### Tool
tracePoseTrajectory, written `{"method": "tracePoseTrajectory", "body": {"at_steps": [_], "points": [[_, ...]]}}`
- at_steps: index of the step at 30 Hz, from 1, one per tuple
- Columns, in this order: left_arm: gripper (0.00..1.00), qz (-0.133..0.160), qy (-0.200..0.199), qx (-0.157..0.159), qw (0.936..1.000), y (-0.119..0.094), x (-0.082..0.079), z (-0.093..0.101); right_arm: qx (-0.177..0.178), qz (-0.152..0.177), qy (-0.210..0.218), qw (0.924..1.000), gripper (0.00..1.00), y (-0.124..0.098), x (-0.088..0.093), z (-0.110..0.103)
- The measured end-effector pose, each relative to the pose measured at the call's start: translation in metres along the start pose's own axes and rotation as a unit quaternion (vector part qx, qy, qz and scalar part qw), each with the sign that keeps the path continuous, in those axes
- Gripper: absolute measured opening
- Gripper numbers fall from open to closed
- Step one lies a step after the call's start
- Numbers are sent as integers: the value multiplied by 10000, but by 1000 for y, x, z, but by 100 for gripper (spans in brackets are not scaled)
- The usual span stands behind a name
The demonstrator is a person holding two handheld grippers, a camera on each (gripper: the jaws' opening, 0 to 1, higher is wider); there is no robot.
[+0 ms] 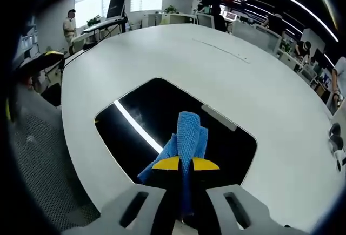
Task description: Wipe the mirror surface with the cleaning cloth until all visible marks leave the cleaned area.
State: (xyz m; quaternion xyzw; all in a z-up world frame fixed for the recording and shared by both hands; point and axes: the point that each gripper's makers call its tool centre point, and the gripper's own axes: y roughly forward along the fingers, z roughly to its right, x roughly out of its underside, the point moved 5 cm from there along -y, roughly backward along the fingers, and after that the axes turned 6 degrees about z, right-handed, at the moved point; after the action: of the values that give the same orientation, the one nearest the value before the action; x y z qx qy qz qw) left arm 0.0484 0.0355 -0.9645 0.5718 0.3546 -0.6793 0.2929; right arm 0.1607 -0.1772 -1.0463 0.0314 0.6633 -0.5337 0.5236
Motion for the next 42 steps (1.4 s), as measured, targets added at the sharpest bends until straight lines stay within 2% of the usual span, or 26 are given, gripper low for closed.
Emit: {"method": "tracePoseTrajectory", "body": {"at_steps": [22,36,38,40,42], "points": [[91,19,8,-19,10000,-1,0,0,-45,97,-117,9999,0,-19,16,-24],[91,-2,1,1,10000,-1,0,1,-44,182,-156,9997,1,-25,20,-30],[91,-1,0,3,10000,-1,0,1,-70,181,-227,9996,1,-24,19,-29],[91,1,-2,2,10000,-1,0,1,-54,233,-549,9982,1,-24,18,-30],[91,7,-3,-2,10000,-1,0,1,-26,283,-649,9975,1,-25,19,-32]]}}
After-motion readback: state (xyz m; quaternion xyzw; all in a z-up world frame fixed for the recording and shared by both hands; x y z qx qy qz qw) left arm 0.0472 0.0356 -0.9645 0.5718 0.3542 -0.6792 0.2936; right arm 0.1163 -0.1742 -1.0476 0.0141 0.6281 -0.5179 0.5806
